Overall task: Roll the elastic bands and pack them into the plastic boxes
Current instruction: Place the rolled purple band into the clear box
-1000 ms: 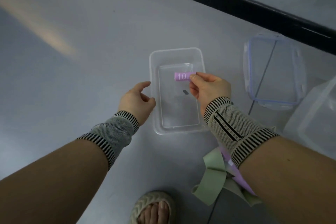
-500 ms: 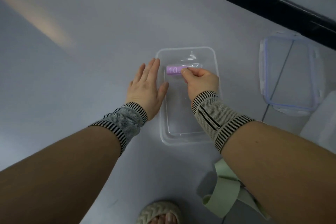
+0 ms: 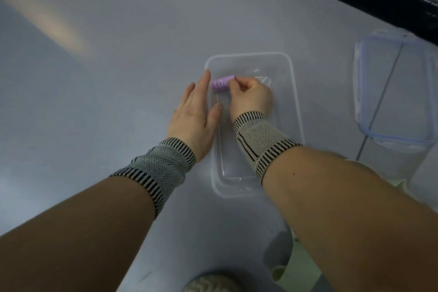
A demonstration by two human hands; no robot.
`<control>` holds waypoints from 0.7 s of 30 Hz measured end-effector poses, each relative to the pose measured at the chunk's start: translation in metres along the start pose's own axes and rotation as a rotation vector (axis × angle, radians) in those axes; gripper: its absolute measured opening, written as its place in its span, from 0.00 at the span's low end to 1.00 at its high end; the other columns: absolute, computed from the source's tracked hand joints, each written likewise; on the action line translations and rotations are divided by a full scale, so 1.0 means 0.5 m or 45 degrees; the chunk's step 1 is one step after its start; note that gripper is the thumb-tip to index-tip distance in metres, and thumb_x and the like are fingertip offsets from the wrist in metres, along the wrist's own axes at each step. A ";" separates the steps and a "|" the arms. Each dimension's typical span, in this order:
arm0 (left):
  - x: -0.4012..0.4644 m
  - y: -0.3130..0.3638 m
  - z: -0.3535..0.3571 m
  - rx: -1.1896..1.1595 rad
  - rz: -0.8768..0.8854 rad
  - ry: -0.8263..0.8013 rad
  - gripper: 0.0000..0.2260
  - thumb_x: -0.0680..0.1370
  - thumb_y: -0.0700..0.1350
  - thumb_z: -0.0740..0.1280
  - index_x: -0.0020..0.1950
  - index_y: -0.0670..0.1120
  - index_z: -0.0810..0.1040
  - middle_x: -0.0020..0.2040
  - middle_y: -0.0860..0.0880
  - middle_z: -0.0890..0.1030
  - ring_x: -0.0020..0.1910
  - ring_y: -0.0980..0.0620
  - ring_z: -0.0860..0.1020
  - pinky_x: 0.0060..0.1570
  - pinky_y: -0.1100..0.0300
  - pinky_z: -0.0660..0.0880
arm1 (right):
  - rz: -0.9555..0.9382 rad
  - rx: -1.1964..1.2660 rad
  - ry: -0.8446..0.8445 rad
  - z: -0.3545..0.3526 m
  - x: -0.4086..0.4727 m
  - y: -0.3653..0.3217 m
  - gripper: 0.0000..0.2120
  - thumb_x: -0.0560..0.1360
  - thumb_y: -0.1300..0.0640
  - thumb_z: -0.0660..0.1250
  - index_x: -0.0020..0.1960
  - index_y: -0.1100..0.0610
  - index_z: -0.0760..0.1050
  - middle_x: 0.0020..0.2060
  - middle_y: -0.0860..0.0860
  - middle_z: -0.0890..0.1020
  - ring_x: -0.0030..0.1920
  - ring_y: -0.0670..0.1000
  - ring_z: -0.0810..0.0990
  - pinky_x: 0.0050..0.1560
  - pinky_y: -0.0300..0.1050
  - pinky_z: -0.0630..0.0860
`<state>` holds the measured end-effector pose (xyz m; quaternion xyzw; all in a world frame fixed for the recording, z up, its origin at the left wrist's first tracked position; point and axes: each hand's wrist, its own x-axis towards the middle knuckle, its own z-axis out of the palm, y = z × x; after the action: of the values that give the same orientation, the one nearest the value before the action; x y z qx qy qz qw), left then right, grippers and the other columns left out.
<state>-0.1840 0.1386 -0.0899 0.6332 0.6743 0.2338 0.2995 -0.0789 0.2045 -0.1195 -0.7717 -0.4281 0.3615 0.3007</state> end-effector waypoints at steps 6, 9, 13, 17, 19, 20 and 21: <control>0.002 -0.002 0.004 0.056 0.047 0.024 0.30 0.78 0.53 0.52 0.77 0.46 0.50 0.77 0.50 0.57 0.76 0.49 0.53 0.73 0.48 0.57 | 0.025 0.000 0.079 0.018 0.004 0.001 0.11 0.74 0.43 0.65 0.49 0.47 0.81 0.43 0.49 0.82 0.49 0.50 0.80 0.52 0.50 0.78; 0.004 -0.011 0.004 0.149 0.100 0.034 0.31 0.76 0.56 0.49 0.77 0.45 0.50 0.77 0.49 0.54 0.76 0.49 0.52 0.74 0.51 0.54 | 0.049 0.006 0.091 0.019 0.004 0.000 0.10 0.74 0.43 0.65 0.49 0.47 0.80 0.45 0.49 0.82 0.47 0.49 0.80 0.51 0.48 0.78; 0.007 -0.012 0.001 0.242 0.171 0.038 0.30 0.77 0.55 0.49 0.77 0.46 0.50 0.78 0.49 0.51 0.77 0.49 0.50 0.73 0.49 0.55 | 0.054 -0.018 0.078 0.018 0.005 0.000 0.10 0.74 0.43 0.66 0.49 0.47 0.80 0.48 0.50 0.81 0.43 0.48 0.80 0.50 0.46 0.78; 0.008 -0.013 0.001 0.238 0.177 0.002 0.30 0.76 0.54 0.48 0.77 0.47 0.50 0.78 0.50 0.50 0.77 0.50 0.50 0.73 0.47 0.57 | 0.056 -0.022 0.076 0.017 0.002 -0.002 0.09 0.74 0.43 0.66 0.48 0.46 0.80 0.48 0.50 0.81 0.43 0.47 0.80 0.50 0.46 0.79; 0.008 -0.015 0.000 0.226 0.178 -0.002 0.30 0.76 0.54 0.48 0.77 0.47 0.50 0.78 0.50 0.50 0.77 0.50 0.50 0.73 0.47 0.57 | 0.063 -0.018 0.075 0.015 0.000 -0.001 0.08 0.74 0.43 0.66 0.47 0.46 0.79 0.48 0.49 0.81 0.42 0.46 0.80 0.49 0.45 0.79; 0.008 -0.015 0.000 0.217 0.176 -0.005 0.30 0.76 0.54 0.48 0.77 0.47 0.50 0.78 0.50 0.50 0.77 0.50 0.50 0.73 0.46 0.57 | 0.063 -0.015 0.074 0.015 0.000 0.000 0.08 0.74 0.43 0.66 0.47 0.46 0.79 0.48 0.49 0.81 0.41 0.46 0.80 0.49 0.45 0.79; 0.008 -0.016 0.000 0.208 0.173 -0.008 0.30 0.76 0.54 0.48 0.77 0.47 0.50 0.78 0.51 0.49 0.77 0.51 0.49 0.73 0.46 0.57 | 0.064 -0.011 0.073 0.015 -0.001 -0.001 0.08 0.74 0.43 0.66 0.46 0.46 0.79 0.48 0.49 0.81 0.42 0.46 0.80 0.49 0.46 0.79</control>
<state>-0.1897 0.1418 -0.0956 0.7004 0.6458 0.1958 0.2326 -0.0855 0.2054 -0.1234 -0.7936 -0.4015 0.3448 0.3002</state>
